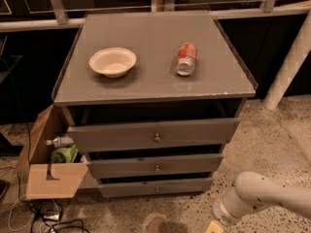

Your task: Open bottom drawer

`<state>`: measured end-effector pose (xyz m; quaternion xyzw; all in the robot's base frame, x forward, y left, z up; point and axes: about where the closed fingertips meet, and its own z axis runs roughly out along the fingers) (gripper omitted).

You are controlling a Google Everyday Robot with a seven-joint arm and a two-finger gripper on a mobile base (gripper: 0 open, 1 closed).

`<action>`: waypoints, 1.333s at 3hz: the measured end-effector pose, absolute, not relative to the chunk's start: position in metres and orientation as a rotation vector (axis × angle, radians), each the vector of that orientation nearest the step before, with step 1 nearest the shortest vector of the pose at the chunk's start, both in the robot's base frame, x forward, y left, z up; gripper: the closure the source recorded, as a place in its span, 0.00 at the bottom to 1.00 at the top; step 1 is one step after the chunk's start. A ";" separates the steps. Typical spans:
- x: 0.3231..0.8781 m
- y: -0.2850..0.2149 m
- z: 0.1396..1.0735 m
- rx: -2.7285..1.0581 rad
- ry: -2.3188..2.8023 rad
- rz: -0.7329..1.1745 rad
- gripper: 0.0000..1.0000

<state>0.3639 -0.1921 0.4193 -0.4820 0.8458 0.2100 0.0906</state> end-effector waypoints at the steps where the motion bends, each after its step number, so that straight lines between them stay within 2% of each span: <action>1: 0.389 -0.188 0.427 -1.421 2.437 0.591 0.00; 4: 0.408 -0.184 0.385 -1.370 2.406 0.649 0.00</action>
Offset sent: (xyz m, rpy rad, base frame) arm 0.0209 0.0034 0.0061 0.0238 -0.0635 -0.0001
